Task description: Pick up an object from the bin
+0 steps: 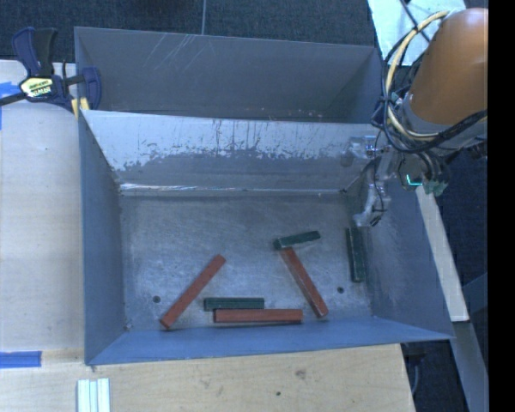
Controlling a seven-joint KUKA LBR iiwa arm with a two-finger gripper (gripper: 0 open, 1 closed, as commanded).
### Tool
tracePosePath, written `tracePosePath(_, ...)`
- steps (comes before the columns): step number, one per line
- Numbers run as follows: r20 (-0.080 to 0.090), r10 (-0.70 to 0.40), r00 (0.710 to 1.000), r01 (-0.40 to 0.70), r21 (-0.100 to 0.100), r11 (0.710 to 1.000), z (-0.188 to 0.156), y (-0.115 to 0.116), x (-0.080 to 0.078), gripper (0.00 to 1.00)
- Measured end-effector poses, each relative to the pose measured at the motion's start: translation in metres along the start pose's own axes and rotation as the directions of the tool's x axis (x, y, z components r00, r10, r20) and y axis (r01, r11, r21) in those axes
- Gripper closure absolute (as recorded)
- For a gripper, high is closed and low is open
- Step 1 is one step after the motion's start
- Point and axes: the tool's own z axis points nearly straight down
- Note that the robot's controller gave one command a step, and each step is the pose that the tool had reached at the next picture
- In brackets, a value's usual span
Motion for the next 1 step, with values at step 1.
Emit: tracePosePath(1,0.000,-0.176,0.984,0.176,0.001,0.984,0.1619,0.0163,-0.0256,0.00)
